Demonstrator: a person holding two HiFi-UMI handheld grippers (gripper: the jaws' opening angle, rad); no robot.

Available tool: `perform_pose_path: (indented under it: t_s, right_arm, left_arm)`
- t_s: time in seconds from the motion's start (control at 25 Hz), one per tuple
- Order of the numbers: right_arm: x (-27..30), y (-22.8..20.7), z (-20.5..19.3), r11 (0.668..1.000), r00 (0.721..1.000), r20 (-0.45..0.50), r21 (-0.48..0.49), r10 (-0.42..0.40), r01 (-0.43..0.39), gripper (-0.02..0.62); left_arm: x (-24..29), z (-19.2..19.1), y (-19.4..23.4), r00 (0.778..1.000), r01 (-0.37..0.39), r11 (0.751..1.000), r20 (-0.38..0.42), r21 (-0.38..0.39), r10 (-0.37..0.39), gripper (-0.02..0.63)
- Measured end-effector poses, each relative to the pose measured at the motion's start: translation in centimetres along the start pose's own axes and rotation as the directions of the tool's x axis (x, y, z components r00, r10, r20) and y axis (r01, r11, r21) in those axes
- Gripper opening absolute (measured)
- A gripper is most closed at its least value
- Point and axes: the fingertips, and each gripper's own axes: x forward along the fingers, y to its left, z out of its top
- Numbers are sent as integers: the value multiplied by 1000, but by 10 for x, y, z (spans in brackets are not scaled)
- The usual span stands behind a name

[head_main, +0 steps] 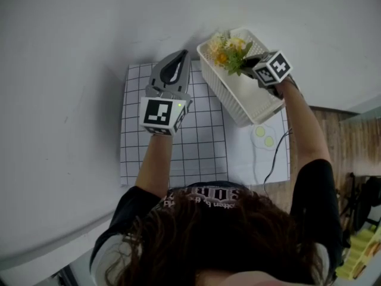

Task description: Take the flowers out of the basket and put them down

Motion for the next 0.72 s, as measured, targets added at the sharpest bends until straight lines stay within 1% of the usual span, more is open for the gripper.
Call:
perform_pose_path:
  t_s: [0.16,0.28,0.48,0.6,0.72]
  right_arm:
    - [-10,5,15,1000,999,29,3,-23,23,64]
    - [-20,14,34,999,997,66,-19,-33,35,64]
    - [-32,25,62,996,994,102,-66,-47,54,64]
    - [-40,34,80,995,989,139,-84,-44,56,64]
    - [-50,44,100,995,981,188,-82,-41,57,64]
  left_arm:
    - [-8,10,5,1000,-11,1000,11,18,11,-3]
    - [-16,16,9,1000,-25,999,20,25,24,-3]
    - [-27,25,13,999,-36,999,26,39,35,-3]
    - [-33,28,18,999,-47,998,26,43,46,-3]
    - [-39,30,23,998,-57,997,26,47,56,-3]
